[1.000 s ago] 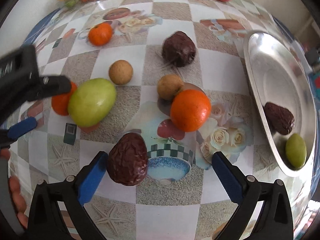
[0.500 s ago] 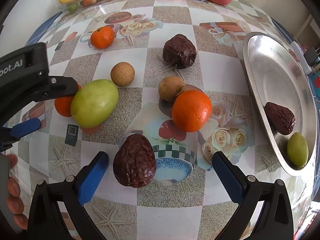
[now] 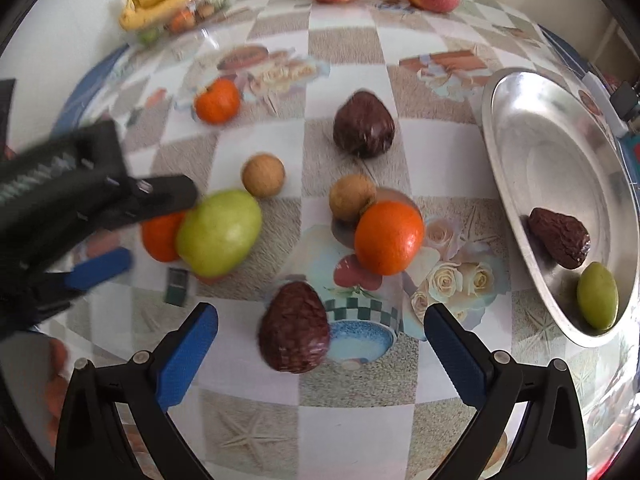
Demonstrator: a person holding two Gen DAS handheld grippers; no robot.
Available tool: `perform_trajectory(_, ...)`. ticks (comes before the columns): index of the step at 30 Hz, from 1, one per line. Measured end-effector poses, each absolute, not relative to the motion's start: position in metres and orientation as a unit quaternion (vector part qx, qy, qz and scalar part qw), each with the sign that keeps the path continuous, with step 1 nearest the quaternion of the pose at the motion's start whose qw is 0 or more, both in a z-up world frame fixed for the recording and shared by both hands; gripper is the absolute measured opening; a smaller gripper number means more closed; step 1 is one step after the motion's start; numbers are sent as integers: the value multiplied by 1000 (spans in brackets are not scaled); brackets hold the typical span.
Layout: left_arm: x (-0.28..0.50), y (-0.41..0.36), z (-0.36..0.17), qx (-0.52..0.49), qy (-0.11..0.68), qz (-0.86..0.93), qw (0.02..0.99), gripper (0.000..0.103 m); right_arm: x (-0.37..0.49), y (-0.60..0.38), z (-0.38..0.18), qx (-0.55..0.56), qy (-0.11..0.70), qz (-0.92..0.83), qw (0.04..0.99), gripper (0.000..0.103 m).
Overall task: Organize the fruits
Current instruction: 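Grasp another dark red date with the right tool while the left tool grasps a mandarin orange, then carry the date and the orange over the steel bowl with both tools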
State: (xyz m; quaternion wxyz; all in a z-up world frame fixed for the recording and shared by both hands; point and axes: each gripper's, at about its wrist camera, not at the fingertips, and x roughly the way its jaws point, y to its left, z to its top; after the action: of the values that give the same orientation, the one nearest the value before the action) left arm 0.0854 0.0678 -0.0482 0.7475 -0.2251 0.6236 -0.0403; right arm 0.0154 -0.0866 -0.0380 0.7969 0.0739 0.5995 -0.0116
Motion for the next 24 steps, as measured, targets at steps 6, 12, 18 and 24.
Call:
perform_trajectory(6,89,67,-45,-245,618,-46,746,73,8,-77,-27,49,588,-2,807,86)
perform_trajectory(12,86,69,-46,-257,620,-48,740,52,12,-77,-31,53,605,8,795,54)
perform_trajectory(18,82,75,-46,-266,620,-45,736,41,12,-86,-28,74,605,12,792,37)
perform_trajectory(24,78,81,-32,-278,602,-45,747,40,12,-99,-7,97,580,18,808,37)
